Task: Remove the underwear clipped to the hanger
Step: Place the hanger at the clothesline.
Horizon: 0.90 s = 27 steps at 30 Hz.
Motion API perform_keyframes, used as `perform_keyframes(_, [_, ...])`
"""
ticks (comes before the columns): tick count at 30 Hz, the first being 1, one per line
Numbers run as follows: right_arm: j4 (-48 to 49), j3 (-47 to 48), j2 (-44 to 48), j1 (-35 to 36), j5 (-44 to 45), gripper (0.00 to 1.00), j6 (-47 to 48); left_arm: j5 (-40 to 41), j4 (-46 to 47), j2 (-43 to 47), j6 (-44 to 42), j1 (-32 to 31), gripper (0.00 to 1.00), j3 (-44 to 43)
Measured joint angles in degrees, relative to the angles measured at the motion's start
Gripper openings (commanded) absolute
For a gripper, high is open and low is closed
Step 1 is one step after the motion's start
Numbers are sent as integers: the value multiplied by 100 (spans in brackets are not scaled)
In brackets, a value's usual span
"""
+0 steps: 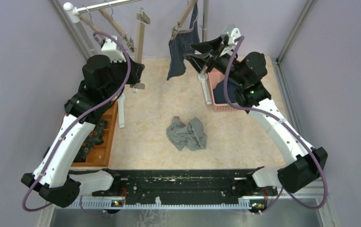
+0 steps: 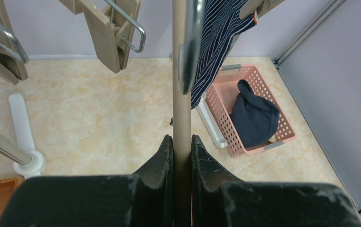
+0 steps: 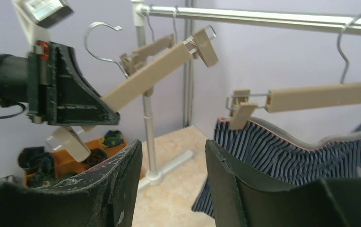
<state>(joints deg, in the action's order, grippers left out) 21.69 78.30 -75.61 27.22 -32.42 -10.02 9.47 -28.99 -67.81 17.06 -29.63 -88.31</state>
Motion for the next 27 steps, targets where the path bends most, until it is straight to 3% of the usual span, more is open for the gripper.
perform_keyframes(6, [-669, -70, 26, 0, 656, 52, 474, 249, 286, -319, -153, -96, 0, -212])
perform_keyframes(12, [-1449, -584, 149, 0, 1325, 51, 898, 334, 503, -1200, -393, -114, 0, -905])
perform_keyframes(18, [-2129, -1287, 435, 0, 1532, 50, 1051, 343, 146, -1937, -577, -142, 0, -1943])
perform_keyframes(27, [-2422, -1937, 1104, 0, 1694, 50, 1056, 457, -164, -2033, -452, -160, 0, -2295])
